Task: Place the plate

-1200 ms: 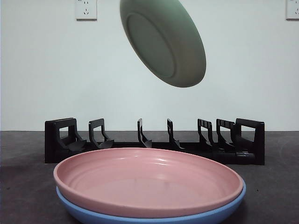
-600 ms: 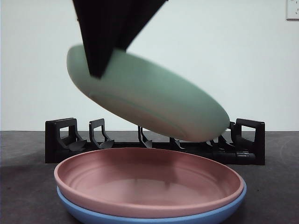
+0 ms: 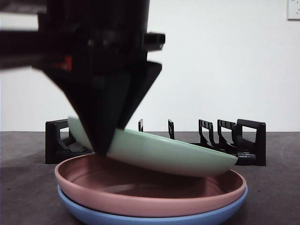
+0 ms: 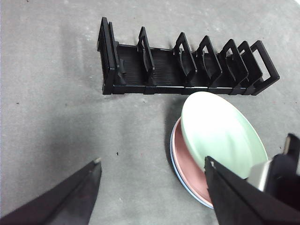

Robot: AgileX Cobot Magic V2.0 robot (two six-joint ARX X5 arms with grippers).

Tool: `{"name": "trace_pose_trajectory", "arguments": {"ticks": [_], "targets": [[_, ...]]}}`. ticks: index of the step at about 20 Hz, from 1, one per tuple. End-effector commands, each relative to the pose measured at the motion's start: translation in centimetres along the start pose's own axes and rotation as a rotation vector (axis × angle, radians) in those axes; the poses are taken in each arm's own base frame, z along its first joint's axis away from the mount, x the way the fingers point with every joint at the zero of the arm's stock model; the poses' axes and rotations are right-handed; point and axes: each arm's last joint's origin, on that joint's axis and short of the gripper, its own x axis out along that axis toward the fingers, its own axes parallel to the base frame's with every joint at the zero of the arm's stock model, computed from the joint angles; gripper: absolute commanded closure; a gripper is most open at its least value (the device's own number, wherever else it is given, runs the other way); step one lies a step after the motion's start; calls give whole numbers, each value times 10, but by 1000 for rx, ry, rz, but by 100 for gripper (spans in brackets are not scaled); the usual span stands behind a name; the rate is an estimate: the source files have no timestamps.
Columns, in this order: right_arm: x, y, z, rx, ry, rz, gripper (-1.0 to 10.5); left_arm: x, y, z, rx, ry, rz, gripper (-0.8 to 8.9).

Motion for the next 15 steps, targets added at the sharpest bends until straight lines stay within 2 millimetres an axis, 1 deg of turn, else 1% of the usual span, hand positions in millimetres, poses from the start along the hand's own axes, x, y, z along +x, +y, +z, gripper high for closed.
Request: {"name": "trace_pose_trajectory", "arguments": {"ticks": [1, 6, 7, 9, 11, 13, 15], "targets": [[7, 13, 0, -9, 20, 1, 938, -5, -2, 4, 20, -27, -9, 469], [10, 26, -4, -34, 32, 9, 931, -5, -2, 4, 20, -28, -9, 469], [9, 27, -4, -36, 31, 11, 905, -5, -2, 4, 20, -27, -9, 469], [9, 29, -4, -39, 32, 18, 801, -5, -2, 4, 20, -28, -9, 469], [7, 30, -5, -38, 41, 31, 732, -5, -2, 4, 20, -27, -9, 469], [-4, 28, -3, -19, 51, 63, 667, -5, -2, 4, 20, -27, -9, 469], [-26, 21, 2, -4, 12, 78, 597, -5, -2, 4, 20, -29, -10, 469]]}}
